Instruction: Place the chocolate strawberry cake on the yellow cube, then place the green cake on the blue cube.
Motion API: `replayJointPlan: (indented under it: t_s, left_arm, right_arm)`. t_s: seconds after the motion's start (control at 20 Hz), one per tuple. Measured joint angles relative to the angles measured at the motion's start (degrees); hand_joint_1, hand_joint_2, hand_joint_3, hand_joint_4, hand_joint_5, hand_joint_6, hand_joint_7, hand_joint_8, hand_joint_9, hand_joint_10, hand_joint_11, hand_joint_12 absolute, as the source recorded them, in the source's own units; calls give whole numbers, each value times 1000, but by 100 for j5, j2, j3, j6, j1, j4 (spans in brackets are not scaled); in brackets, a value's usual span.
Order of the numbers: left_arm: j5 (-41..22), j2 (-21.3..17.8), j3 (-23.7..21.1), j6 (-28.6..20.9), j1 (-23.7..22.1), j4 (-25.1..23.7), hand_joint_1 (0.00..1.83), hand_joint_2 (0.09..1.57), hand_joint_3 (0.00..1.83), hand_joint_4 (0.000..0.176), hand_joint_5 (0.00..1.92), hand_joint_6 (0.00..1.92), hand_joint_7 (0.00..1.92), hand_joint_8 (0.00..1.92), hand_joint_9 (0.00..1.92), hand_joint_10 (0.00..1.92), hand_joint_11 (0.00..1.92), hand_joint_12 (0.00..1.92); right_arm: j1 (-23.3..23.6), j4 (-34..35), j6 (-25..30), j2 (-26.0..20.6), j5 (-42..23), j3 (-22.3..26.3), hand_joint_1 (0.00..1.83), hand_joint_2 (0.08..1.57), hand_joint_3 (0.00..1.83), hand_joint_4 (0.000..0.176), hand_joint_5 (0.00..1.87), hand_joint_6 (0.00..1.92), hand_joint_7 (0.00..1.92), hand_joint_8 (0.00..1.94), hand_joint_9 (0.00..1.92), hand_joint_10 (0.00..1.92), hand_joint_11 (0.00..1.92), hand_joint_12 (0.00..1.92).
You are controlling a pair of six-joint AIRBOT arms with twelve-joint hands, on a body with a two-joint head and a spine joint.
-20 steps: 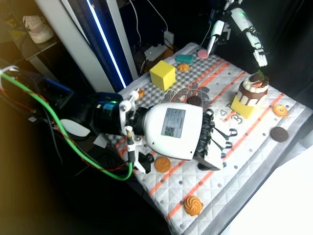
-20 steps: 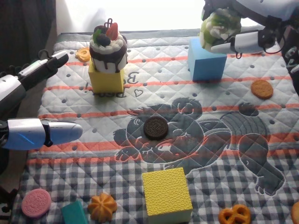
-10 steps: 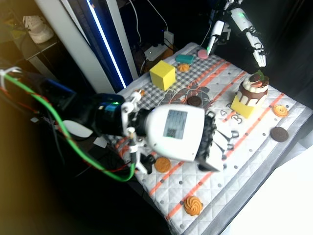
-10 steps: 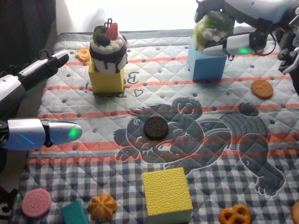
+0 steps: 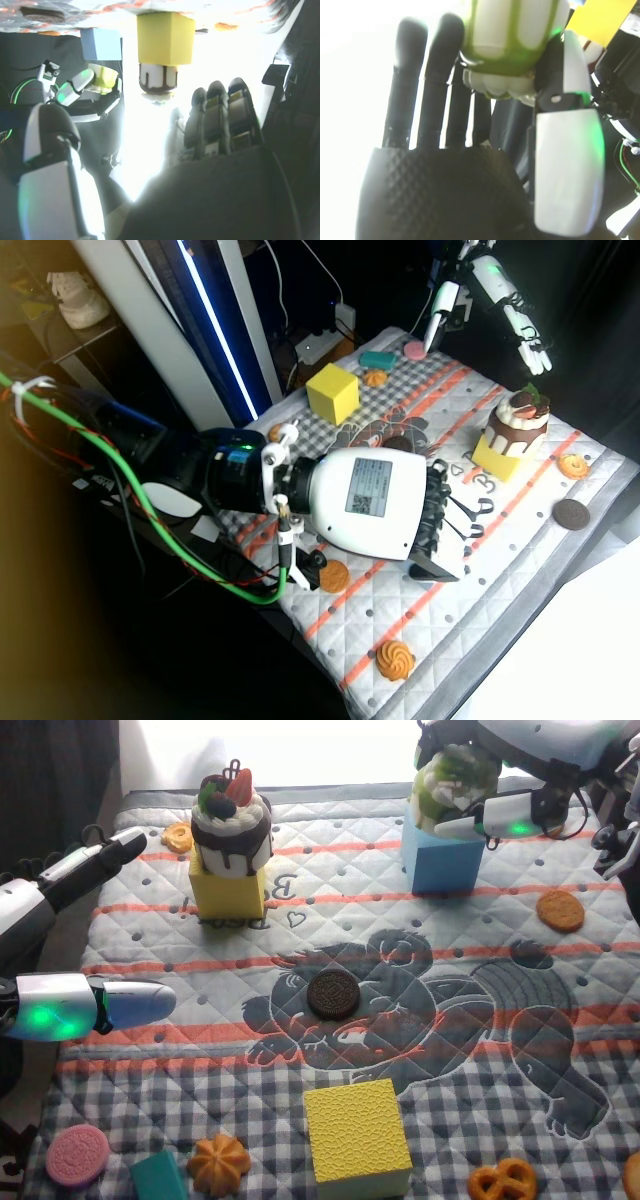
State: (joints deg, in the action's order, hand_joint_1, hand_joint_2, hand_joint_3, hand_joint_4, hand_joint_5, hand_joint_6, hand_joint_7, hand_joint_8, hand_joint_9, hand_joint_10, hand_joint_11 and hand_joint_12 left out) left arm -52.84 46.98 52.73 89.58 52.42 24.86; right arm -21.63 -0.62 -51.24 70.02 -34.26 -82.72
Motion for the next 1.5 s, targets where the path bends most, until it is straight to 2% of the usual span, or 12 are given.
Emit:
replayJointPlan:
  t_s: [0.1,0.25,0.4,0.45,0.55,0.75,1.0,1.2,1.35,1.4,1.45,1.5]
  left_arm:
    - [-26,0,0,2,0,0,697,842,3,176,36,6,105,8,61,8,0,0]
    - [-44,0,0,2,0,0,730,841,1,176,24,1,93,2,54,4,0,0]
    - [-44,0,0,2,0,2,772,828,0,176,62,14,99,3,61,5,0,0]
    - [-44,0,0,2,0,4,770,828,0,176,61,11,101,3,61,4,0,0]
    - [-46,0,0,2,0,0,725,838,2,176,53,5,104,4,67,6,0,0]
    - [-48,0,0,2,0,7,732,836,0,176,74,10,112,4,67,3,0,0]
    - [-57,2,0,2,0,20,734,841,1,176,84,11,122,7,80,7,0,0]
    - [-59,2,0,2,0,20,708,850,5,173,76,4,118,3,75,3,0,0]
    - [-66,2,0,2,0,20,703,850,3,174,84,5,135,8,84,5,2,1]
    - [-63,2,0,2,0,33,703,850,3,174,84,5,135,8,84,5,2,1]
    - [-76,2,0,2,0,24,700,848,2,176,77,1,134,5,83,4,0,0]
    - [-76,2,0,2,2,33,702,850,2,176,73,0,131,3,81,2,0,0]
  right_arm:
    - [-2,17,0,0,35,-11,1244,1090,0,0,932,1009,1147,793,1089,802,899,1332]
    - [-9,22,0,0,76,-11,1237,1098,0,0,931,997,1114,850,1054,859,858,1429]
    - [-87,72,-2,0,74,-11,1207,1153,4,0,826,1104,977,1109,834,808,610,1459]
    - [-103,87,2,0,94,-9,1088,1067,0,0,756,505,835,679,767,731,465,1456]
    - [-149,131,9,0,92,-9,1066,1040,0,0,796,69,870,296,739,632,384,1410]
    - [-190,208,11,-24,22,22,987,1036,1,0,688,0,851,35,689,449,206,1393]
    - [-190,212,11,-61,17,57,979,1008,0,51,577,0,719,0,592,445,235,1361]
    - [-216,201,0,-101,-13,98,961,976,0,41,386,0,585,2,596,152,305,879]
    - [-225,212,-2,-146,-22,118,809,895,0,113,50,0,217,0,221,0,9,618]
    - [-234,212,-2,-164,-50,127,809,895,0,113,50,0,217,0,221,0,9,618]
    - [-256,205,-2,-181,-94,142,746,837,0,171,1,0,22,0,33,0,0,520]
    - [-295,219,-7,-221,-136,192,715,816,0,175,0,0,4,0,6,0,0,461]
